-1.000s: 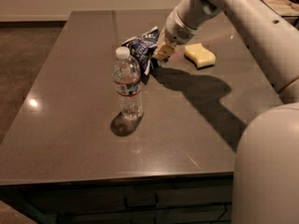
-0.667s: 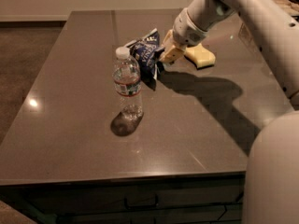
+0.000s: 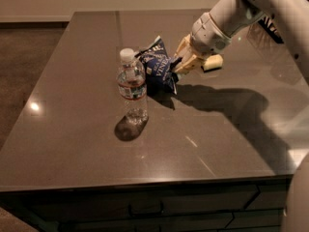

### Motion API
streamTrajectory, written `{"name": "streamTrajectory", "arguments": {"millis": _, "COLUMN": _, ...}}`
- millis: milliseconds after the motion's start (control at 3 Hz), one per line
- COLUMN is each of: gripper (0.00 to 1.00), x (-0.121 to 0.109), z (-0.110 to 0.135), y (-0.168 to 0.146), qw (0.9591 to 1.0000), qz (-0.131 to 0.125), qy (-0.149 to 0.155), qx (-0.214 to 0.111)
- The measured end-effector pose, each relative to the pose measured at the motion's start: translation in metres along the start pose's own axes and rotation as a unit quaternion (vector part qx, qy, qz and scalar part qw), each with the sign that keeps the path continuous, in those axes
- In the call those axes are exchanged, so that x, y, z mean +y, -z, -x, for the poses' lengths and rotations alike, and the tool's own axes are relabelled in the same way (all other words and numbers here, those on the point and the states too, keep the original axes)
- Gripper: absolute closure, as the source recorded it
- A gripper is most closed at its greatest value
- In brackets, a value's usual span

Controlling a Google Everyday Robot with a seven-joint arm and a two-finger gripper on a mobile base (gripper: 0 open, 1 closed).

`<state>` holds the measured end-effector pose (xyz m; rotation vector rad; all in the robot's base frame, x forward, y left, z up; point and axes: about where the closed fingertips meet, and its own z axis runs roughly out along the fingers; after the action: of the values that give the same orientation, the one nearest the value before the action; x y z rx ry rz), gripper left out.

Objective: Move blue chip bag near water bottle

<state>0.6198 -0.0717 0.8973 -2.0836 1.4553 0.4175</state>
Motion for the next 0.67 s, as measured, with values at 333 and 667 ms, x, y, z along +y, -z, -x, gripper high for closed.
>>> {"name": "streamTrajectory", "arguments": {"millis": 333, "gripper": 1.0, "x": 0.022, "z": 0.011, "y": -0.001, "qw": 0.9995, "qz": 0.019, "qy": 0.023, "qx": -0.014}}
{"name": "streamTrajectory", "arguments": {"millis": 667, "gripper": 0.85, "x": 0.034, "z": 0.014, "y": -0.008, "qw": 0.999, "qz": 0.035, "qy": 0.025, "qx": -0.016}}
